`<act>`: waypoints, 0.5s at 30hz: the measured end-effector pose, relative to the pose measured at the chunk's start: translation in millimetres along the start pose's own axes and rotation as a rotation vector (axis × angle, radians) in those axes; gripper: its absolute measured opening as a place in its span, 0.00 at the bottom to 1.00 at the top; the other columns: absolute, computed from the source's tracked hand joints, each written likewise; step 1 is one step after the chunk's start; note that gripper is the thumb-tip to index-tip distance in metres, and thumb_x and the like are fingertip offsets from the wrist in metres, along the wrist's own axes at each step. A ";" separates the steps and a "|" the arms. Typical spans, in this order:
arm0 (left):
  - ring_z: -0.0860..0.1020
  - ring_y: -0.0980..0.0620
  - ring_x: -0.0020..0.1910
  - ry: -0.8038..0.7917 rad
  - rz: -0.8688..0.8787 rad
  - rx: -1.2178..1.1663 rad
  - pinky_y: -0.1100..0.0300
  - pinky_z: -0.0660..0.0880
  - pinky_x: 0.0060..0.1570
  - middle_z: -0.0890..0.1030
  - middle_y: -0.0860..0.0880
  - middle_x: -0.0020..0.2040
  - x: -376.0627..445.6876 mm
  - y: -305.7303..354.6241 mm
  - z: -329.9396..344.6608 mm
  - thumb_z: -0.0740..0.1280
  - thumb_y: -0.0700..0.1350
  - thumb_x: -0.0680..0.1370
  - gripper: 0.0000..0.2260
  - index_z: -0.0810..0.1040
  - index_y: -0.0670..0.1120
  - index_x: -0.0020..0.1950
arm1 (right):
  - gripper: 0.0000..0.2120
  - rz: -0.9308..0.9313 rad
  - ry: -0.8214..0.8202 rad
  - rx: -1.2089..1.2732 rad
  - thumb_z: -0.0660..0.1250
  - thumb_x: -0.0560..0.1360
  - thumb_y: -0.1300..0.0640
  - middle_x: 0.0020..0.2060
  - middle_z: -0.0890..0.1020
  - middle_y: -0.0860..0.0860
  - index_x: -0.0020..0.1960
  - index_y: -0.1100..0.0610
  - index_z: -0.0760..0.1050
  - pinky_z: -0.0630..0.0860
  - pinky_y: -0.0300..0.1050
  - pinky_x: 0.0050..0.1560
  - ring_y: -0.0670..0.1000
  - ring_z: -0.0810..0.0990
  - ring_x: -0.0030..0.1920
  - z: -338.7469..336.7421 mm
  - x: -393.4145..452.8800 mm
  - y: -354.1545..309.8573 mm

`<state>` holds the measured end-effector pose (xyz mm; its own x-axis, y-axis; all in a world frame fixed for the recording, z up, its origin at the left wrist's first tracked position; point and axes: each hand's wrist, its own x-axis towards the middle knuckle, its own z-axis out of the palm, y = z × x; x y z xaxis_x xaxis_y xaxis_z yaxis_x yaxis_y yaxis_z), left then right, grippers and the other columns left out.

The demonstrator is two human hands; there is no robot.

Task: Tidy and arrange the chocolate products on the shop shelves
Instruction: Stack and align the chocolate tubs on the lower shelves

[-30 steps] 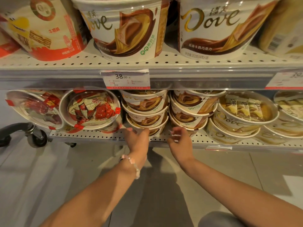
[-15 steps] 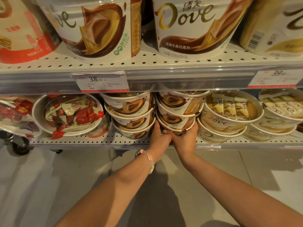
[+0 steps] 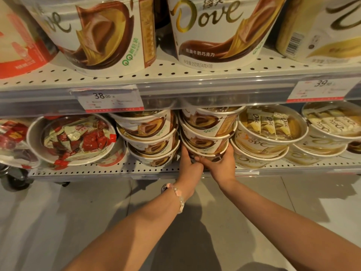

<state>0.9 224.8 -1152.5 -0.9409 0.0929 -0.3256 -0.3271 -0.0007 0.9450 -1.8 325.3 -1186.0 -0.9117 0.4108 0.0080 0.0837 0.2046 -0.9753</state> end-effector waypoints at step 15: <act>0.64 0.52 0.70 0.123 0.063 0.097 0.51 0.62 0.70 0.65 0.49 0.71 3.7 -13.3 5.9 0.64 0.31 0.72 0.34 0.57 0.50 0.74 | 0.39 0.058 -0.074 0.095 0.79 0.60 0.65 0.60 0.78 0.55 0.67 0.61 0.66 0.72 0.52 0.64 0.50 0.76 0.61 -11.6 -0.2 1.5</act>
<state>2.2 230.9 -1166.1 -0.9649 -0.0267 -0.2612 -0.2626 0.0935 0.9604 3.1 335.8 -1184.8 -0.9340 0.3519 -0.0623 0.1023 0.0961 -0.9901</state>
